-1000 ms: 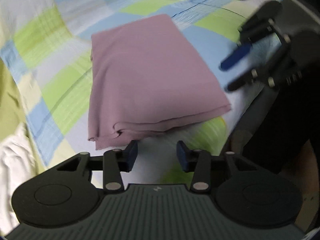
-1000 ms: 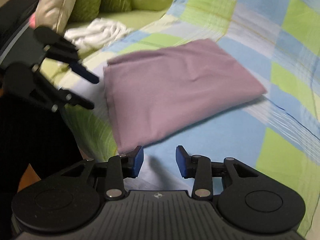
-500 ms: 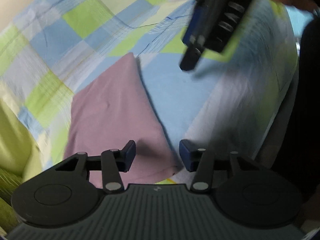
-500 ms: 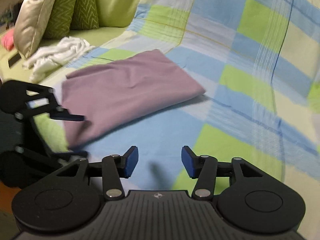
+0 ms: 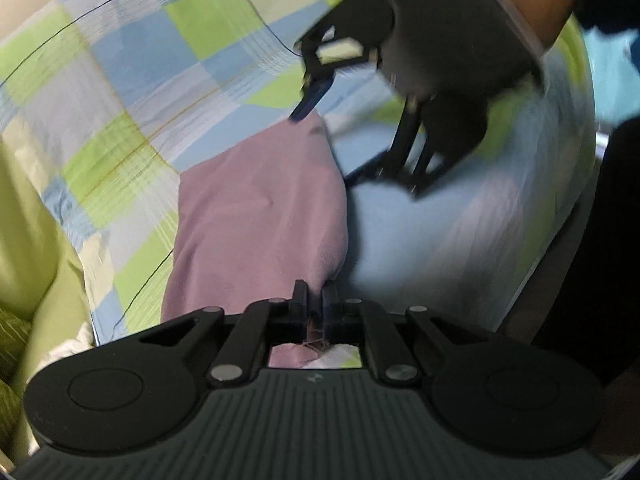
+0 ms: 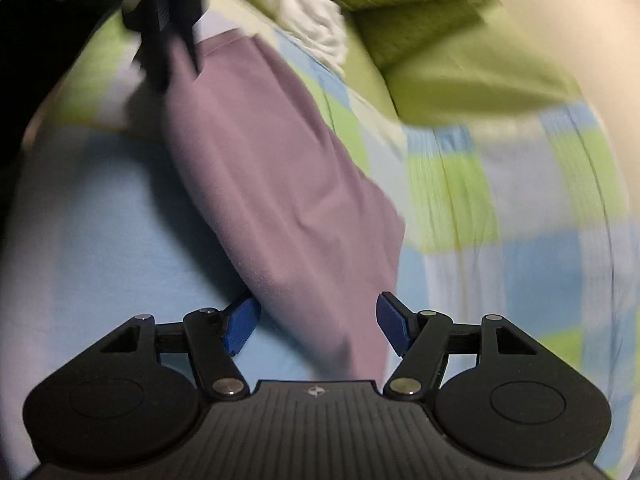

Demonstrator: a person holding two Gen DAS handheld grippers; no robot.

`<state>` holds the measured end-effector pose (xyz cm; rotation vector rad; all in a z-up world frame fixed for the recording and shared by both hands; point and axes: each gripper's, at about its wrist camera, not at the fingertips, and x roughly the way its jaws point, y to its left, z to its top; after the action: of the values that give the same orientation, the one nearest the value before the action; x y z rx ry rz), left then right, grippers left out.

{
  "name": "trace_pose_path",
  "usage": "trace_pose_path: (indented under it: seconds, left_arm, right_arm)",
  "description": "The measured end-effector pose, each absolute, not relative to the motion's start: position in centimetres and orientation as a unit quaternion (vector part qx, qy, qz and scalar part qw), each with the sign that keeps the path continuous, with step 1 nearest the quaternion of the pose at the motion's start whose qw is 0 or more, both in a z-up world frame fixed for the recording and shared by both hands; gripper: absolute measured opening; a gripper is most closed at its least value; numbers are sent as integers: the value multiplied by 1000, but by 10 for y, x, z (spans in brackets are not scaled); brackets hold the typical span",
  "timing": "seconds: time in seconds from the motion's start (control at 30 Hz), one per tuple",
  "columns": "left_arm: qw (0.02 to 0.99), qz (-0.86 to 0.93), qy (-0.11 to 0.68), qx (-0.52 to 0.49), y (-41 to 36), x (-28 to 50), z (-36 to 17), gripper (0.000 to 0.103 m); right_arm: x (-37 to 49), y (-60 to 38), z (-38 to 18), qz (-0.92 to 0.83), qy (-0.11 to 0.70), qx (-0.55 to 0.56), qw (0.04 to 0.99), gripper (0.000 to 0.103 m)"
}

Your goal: Fold clothes

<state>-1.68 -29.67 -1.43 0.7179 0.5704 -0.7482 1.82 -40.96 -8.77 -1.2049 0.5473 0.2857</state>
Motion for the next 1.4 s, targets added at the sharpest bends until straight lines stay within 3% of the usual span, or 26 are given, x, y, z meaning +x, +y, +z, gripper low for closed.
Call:
trace_pose_path:
  seconds: [0.13, 0.17, 0.27, 0.5, 0.83, 0.97, 1.1, 1.2, 1.27, 1.4]
  left_arm:
    - [837, -353, 269, 320, -289, -12, -3, 6]
    - [837, -353, 269, 320, -288, -9, -2, 6]
    - [837, -351, 265, 325, -284, -2, 1, 6]
    - [842, -336, 215, 364, -275, 31, 24, 6]
    - [843, -348, 33, 409, -305, 57, 103, 5]
    - [812, -395, 53, 425, -294, 27, 63, 5]
    - [757, -430, 141, 472, -275, 0, -7, 5]
    - [715, -445, 208, 497, -261, -16, -49, 3]
    - [720, -450, 226, 478, -248, -23, -45, 3]
    - [752, -437, 240, 431, -235, -5, -21, 6]
  right_arm:
    - [41, -428, -92, 123, 249, -593, 756, 61]
    - [47, -433, -92, 121, 256, -594, 753, 52]
    - [64, -444, -94, 120, 299, -576, 751, 7]
    - [63, -452, -48, 58, 288, -527, 798, 5]
    - [18, -463, 39, -140, 266, -485, 822, 5]
    - [-27, -424, 13, -142, 314, -448, 825, 5]
    - [-54, -397, -21, -111, 370, -407, 828, 5]
    - [-74, -377, -47, -88, 410, -374, 827, 11]
    - [-87, -363, -64, -72, 437, -352, 825, 12]
    - [-108, -377, -41, -83, 430, -302, 847, 19]
